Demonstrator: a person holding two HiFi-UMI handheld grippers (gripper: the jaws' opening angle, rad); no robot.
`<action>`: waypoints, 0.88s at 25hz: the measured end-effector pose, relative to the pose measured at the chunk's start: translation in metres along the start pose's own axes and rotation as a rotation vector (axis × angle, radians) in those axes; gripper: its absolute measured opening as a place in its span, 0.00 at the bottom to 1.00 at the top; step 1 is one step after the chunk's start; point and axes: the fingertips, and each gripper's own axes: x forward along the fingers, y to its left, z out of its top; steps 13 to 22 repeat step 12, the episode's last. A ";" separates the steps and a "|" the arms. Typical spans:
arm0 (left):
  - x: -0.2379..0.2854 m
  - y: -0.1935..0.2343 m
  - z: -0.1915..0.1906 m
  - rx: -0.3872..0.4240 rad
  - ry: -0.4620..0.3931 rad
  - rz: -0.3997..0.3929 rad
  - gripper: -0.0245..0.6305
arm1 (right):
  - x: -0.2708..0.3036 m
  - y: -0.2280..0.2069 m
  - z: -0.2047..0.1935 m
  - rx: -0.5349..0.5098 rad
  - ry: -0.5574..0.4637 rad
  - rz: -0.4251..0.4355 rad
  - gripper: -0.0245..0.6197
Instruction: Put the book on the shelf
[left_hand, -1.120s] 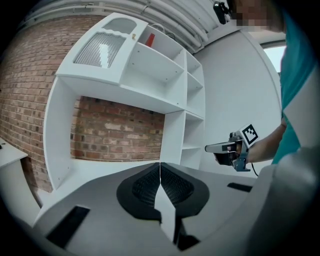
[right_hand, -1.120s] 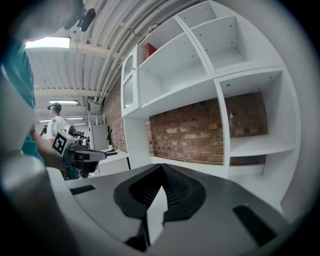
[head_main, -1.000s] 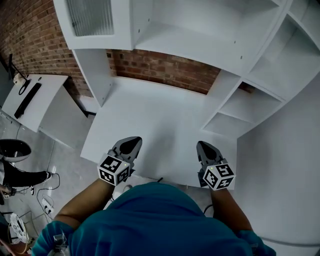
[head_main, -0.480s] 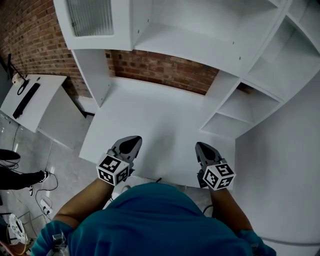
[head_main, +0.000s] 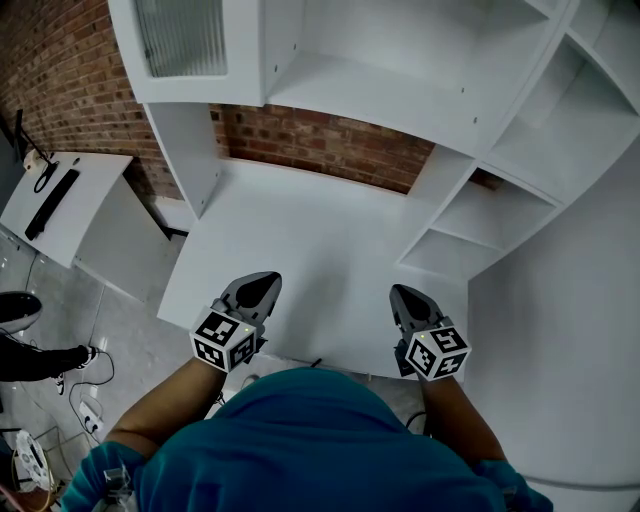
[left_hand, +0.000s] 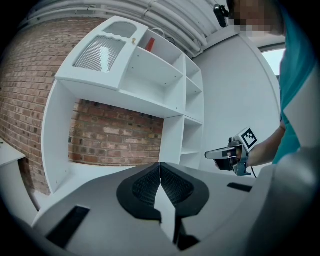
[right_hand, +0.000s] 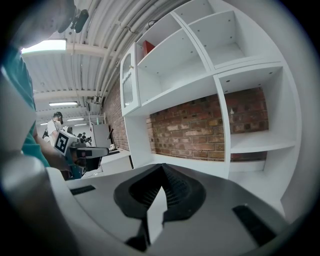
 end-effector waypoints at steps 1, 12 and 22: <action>0.000 0.000 0.000 0.001 -0.001 0.000 0.06 | 0.000 -0.001 0.000 -0.001 0.000 0.000 0.07; -0.003 -0.002 0.003 0.001 -0.006 0.000 0.06 | -0.002 0.001 0.000 -0.005 0.000 0.003 0.07; -0.003 -0.002 0.003 0.001 -0.006 0.000 0.06 | -0.002 0.001 0.000 -0.005 0.000 0.003 0.07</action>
